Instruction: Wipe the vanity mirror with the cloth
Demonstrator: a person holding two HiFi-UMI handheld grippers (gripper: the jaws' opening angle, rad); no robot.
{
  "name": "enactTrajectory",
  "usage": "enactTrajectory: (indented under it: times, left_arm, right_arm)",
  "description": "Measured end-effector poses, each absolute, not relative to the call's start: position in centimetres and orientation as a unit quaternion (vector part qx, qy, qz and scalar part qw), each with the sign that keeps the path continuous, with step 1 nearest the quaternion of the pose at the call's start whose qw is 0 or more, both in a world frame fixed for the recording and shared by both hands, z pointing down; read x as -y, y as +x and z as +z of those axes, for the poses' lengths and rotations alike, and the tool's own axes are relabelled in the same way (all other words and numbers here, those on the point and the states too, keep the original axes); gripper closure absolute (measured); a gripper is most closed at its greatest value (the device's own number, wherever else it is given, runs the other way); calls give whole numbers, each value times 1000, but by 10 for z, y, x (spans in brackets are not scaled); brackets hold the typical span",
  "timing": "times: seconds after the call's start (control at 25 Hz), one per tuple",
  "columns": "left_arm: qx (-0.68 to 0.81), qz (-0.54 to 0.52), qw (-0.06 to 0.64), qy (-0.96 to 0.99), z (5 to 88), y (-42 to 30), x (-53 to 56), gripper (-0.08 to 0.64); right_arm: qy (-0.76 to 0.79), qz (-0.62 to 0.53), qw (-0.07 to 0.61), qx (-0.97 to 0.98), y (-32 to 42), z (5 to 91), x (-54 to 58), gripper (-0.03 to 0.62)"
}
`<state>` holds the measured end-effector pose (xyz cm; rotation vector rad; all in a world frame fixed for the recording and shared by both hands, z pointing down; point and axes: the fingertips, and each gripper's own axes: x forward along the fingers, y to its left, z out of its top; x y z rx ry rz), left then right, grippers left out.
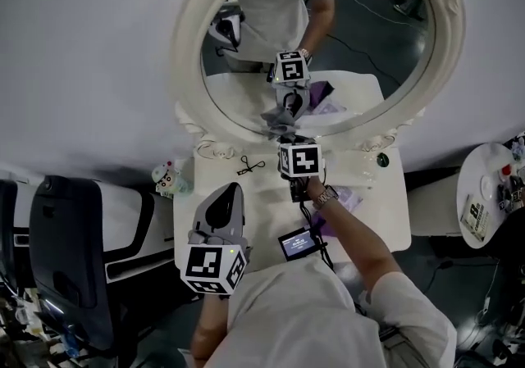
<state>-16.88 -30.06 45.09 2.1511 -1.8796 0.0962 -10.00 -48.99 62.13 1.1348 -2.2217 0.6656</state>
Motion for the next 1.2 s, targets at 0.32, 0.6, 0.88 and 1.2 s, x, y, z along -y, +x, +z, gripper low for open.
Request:
enactTrajectory:
  times: [0.32, 0.6, 0.88, 1.2]
  left_arm:
    - [675, 48, 155, 720, 466, -205, 287, 558]
    - [671, 56, 158, 723, 469, -170, 293, 558]
    - [670, 55, 157, 724, 469, -113, 299, 558]
    - [687, 51, 173, 705, 482, -62, 286, 558]
  right_arm:
    - [420, 250, 280, 826, -131, 644, 497, 522]
    - [438, 285, 277, 806, -77, 662, 514, 522]
    - [460, 274, 275, 798, 2, 654, 536, 522]
    - [452, 268, 189, 829, 54, 630, 539, 523]
